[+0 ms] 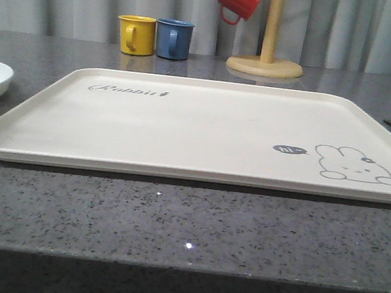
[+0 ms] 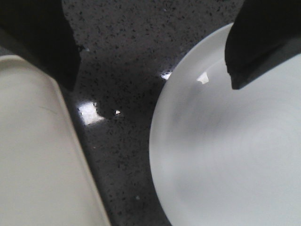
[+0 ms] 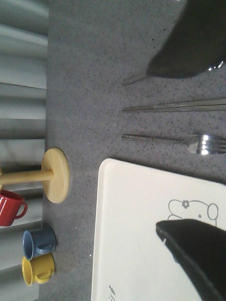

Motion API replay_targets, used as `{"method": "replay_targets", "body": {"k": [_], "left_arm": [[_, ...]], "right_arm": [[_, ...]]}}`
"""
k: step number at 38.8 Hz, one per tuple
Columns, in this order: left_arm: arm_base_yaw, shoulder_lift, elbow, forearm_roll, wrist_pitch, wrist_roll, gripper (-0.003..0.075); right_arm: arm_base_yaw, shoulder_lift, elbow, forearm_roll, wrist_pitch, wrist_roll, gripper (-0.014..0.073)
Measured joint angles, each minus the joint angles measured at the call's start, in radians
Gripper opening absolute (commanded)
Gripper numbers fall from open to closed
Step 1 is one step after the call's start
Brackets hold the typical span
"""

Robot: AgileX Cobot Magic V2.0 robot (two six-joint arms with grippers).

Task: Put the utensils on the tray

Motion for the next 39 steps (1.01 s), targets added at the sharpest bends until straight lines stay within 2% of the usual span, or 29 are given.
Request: {"method": "replay_targets", "body": {"k": [8,15,19,26,32,39], "left_arm": [[0.000,0.145,-0.012,0.046,-0.001,0.002,0.0434],[-0.001,0.180,-0.018,0.052,0.000,0.002,0.0328],[-0.001,0.180,-0.020,0.061,-0.002,0.002,0.0221],[-0.001,0.182,-0.020,0.087,-0.002,0.008,-0.0020],[-0.003,0.182,-0.032,0.119,-0.003,0.010,-0.0018],[-0.005,0.175,-0.109,0.130,0.058,0.010,-0.0018]], "right_arm": [[0.000,0.000,0.000,0.000,0.000,0.000,0.0632],[0.000,0.000,0.000,0.000,0.000,0.000,0.0632],[0.000,0.000,0.000,0.000,0.000,0.000,0.0632],[0.000,0.000,0.000,0.000,0.000,0.000,0.0632],[0.000,0.000,0.000,0.000,0.000,0.000,0.0632],[0.000,0.000,0.000,0.000,0.000,0.000,0.0632]]}}
